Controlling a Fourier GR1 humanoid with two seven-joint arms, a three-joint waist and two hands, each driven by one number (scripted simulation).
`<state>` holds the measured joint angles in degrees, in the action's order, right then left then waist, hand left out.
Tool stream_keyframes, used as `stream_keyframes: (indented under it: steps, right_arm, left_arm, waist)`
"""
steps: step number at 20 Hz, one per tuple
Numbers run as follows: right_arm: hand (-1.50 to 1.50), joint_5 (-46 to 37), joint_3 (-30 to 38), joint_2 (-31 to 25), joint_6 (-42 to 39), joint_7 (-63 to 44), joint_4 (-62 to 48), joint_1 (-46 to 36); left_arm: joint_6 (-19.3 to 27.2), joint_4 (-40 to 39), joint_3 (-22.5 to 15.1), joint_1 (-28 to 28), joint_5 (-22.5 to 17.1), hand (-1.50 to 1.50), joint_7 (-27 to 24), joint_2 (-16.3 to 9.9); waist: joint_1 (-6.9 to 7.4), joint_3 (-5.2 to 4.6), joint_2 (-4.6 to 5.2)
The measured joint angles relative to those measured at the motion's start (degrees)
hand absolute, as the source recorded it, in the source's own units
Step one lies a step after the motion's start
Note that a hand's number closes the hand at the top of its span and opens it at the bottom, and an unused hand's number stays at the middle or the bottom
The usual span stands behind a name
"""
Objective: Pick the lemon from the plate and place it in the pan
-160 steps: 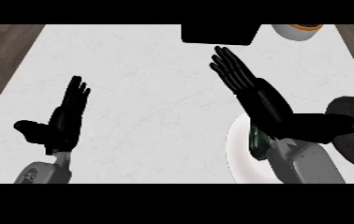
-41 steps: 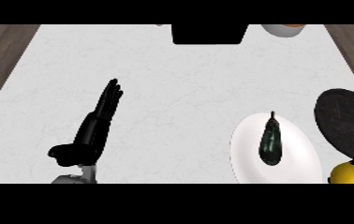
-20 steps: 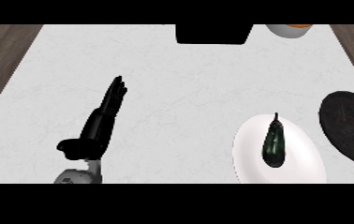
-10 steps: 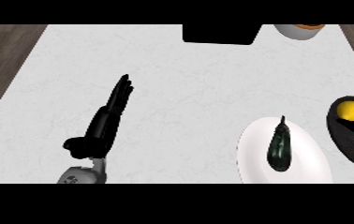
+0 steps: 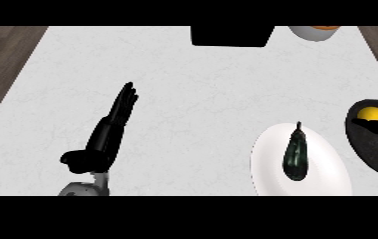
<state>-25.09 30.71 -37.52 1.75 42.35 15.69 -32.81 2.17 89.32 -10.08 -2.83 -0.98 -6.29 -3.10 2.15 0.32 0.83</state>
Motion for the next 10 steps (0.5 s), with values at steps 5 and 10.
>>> stream_keyframes:
  steps: [5,10]
  right_arm:
    - [-1.5,5.0,4.4,-4.0,-8.2,2.2,-2.9,0.1]
    - [-1.5,8.4,7.1,-9.2,-20.2,4.4,-5.6,3.3]
  left_arm:
    - [0.3,0.3,0.4,0.4,0.1,0.0,0.4,0.1]
    - [0.8,1.6,-0.1,1.2,0.6,0.0,0.7,0.4]
  waist:
    - [-0.61,-0.05,-0.15]
    - [-0.95,-0.02,-0.22]
